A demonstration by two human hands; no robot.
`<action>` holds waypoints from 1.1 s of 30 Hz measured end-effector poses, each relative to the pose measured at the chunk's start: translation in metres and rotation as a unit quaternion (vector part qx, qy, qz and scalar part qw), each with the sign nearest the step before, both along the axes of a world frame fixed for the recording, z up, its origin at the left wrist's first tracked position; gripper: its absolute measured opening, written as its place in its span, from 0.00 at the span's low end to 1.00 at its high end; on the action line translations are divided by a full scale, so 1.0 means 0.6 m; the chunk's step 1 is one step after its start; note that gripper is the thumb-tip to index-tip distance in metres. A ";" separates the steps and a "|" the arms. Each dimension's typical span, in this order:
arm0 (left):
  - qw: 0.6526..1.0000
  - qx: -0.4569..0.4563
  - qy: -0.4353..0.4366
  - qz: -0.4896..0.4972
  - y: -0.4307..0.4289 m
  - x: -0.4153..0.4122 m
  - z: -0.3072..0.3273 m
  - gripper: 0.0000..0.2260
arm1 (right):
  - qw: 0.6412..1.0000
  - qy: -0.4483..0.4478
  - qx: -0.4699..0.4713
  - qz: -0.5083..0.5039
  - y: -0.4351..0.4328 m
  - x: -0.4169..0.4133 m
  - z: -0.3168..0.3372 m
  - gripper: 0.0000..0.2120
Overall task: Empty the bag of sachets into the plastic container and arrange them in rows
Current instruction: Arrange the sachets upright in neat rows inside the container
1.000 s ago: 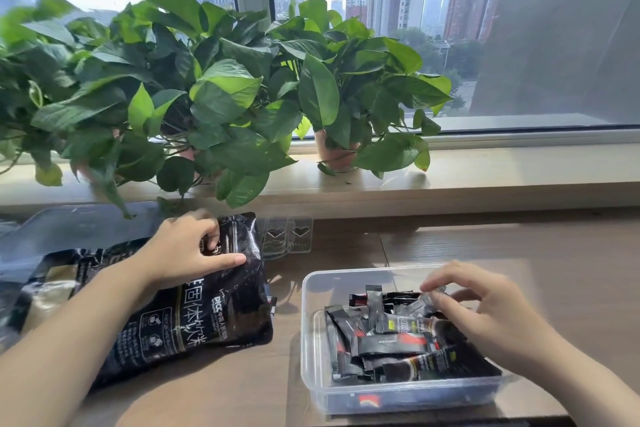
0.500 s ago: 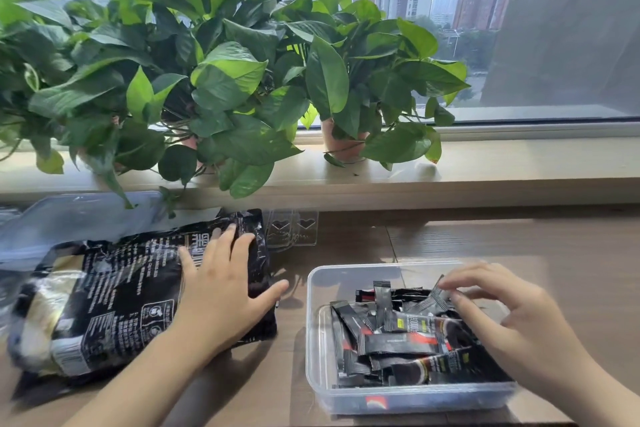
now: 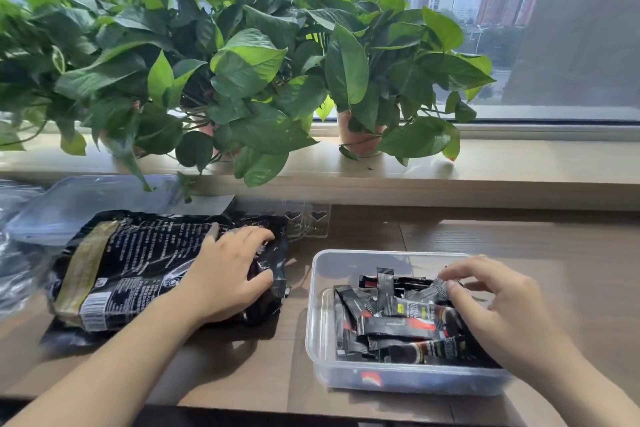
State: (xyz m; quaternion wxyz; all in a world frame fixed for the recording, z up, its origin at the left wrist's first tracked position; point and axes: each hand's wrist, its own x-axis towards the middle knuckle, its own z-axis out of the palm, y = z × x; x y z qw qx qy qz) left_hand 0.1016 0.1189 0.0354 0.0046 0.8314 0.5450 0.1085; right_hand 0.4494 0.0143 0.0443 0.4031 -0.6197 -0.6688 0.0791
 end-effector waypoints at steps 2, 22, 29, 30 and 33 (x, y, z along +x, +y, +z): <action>1.000 -0.012 -0.007 -0.023 -0.011 -0.002 -0.001 0.33 | 1.000 -0.003 0.005 -0.003 0.006 -0.013 0.001 0.11; 0.926 0.119 -0.292 -0.206 -0.001 0.156 0.057 0.13 | 0.961 0.265 -0.019 0.082 0.129 0.012 0.030 0.09; 0.894 0.059 -0.416 -0.158 0.078 0.227 0.053 0.17 | 0.916 0.364 -0.040 0.163 0.207 0.017 0.042 0.12; 0.892 0.042 -0.423 -0.154 0.083 0.230 0.046 0.17 | 0.912 0.372 -0.033 0.167 0.211 0.016 0.031 0.12; 0.900 0.006 -0.401 -0.171 0.090 0.229 0.027 0.16 | 0.908 0.372 -0.024 0.191 0.210 0.024 0.008 0.06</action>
